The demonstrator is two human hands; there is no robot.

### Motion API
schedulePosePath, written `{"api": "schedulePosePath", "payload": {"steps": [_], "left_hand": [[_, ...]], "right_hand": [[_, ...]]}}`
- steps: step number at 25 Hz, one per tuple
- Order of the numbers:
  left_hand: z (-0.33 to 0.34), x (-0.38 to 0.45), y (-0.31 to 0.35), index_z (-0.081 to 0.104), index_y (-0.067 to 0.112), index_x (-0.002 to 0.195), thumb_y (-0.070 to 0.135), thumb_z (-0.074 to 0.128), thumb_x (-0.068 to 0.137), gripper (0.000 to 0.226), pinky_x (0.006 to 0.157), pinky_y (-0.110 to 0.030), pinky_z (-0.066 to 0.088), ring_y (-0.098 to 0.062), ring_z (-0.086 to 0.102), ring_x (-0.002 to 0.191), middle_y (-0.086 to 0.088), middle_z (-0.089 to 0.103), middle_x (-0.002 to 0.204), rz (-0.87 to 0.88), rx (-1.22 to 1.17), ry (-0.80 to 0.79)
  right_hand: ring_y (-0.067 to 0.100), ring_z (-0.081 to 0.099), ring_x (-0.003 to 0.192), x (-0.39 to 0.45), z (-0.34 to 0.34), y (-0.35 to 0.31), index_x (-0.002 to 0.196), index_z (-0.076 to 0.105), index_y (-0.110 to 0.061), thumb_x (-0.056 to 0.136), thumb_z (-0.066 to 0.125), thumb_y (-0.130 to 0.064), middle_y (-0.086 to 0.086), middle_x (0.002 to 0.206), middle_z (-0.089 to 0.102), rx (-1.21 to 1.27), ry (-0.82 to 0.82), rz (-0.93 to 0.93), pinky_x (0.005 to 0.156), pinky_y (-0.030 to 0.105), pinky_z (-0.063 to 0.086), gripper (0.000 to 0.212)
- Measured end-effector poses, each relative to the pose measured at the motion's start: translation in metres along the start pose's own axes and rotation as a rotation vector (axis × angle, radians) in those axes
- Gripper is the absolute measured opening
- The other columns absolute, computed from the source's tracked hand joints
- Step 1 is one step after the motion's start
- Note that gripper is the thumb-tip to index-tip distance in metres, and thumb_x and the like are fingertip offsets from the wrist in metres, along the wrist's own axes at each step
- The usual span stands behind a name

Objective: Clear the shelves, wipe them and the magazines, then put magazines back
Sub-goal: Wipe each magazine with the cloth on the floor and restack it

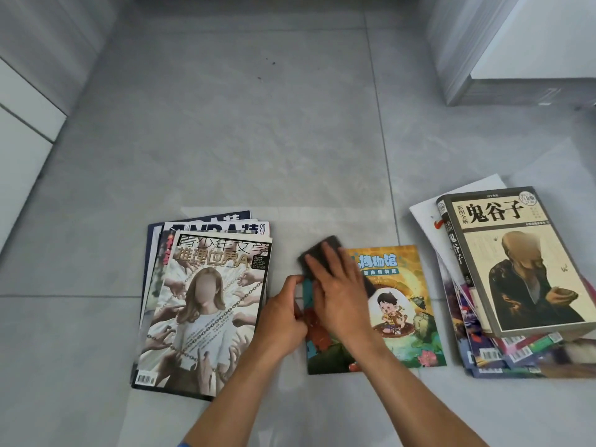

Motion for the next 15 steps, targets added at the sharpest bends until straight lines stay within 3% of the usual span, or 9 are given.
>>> {"api": "schedulePosePath", "payload": {"steps": [2,4,7,10,12,15], "left_hand": [[-0.001,0.0,0.0,0.039,0.029,0.138,0.011,0.07,0.079,0.07,0.06,-0.023,0.04,-0.016,0.063,0.072,0.006,0.063,0.076,-0.009,0.003,0.019],[0.0,-0.002,0.001,0.032,0.033,0.144,0.014,0.072,0.082,0.076,0.062,-0.022,0.041,-0.007,0.058,0.067,0.007,0.061,0.073,-0.02,0.0,-0.002],[0.0,-0.002,0.002,0.015,0.04,0.152,0.014,0.073,0.085,0.092,0.068,-0.02,0.041,0.001,0.057,0.069,0.009,0.062,0.075,-0.054,0.008,-0.052],[-0.002,0.0,0.004,0.003,0.046,0.153,0.016,0.072,0.086,0.1,0.069,-0.021,0.046,0.0,0.059,0.069,0.009,0.061,0.074,-0.092,0.005,-0.086],[-0.003,0.0,0.007,-0.001,0.053,0.15,0.017,0.069,0.086,0.101,0.07,-0.025,0.052,-0.009,0.065,0.074,0.003,0.067,0.083,-0.084,0.043,-0.095],[-0.005,0.008,0.01,0.004,0.057,0.148,0.019,0.065,0.086,0.095,0.084,-0.033,0.054,-0.023,0.067,0.093,-0.006,0.069,0.111,-0.066,0.191,-0.11]], "right_hand": [[0.036,0.037,0.143,0.0,0.002,-0.001,0.139,0.056,-0.03,0.092,0.046,-0.027,0.004,0.155,0.043,0.017,-0.101,-0.171,0.114,0.054,0.035,0.048],[0.034,0.037,0.143,0.0,-0.012,0.03,0.14,0.055,-0.031,0.094,0.045,-0.029,0.001,0.156,0.041,0.0,-0.107,-0.198,0.112,0.057,0.038,0.047],[0.039,0.035,0.143,0.001,-0.041,0.092,0.141,0.055,-0.027,0.095,0.044,-0.031,0.005,0.156,0.039,-0.041,0.04,0.098,0.11,0.063,0.037,0.047],[0.043,0.029,0.145,0.0,-0.038,0.079,0.142,0.054,-0.022,0.094,0.042,-0.03,0.011,0.157,0.038,-0.014,0.15,0.407,0.112,0.064,0.033,0.051],[0.041,0.03,0.145,-0.005,-0.019,0.036,0.143,0.052,-0.024,0.093,0.045,-0.025,0.01,0.158,0.037,0.0,0.078,0.242,0.112,0.061,0.034,0.051],[0.032,0.032,0.146,-0.032,-0.01,0.021,0.144,0.05,-0.031,0.093,0.046,-0.028,0.001,0.159,0.036,-0.028,-0.137,-0.268,0.113,0.055,0.037,0.051]]}}
Point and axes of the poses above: each hand's wrist, its own x-axis towards the middle knuckle, its own z-axis out of the palm, y = z × x, the point moved 5 cm from there along x, towards the middle knuckle
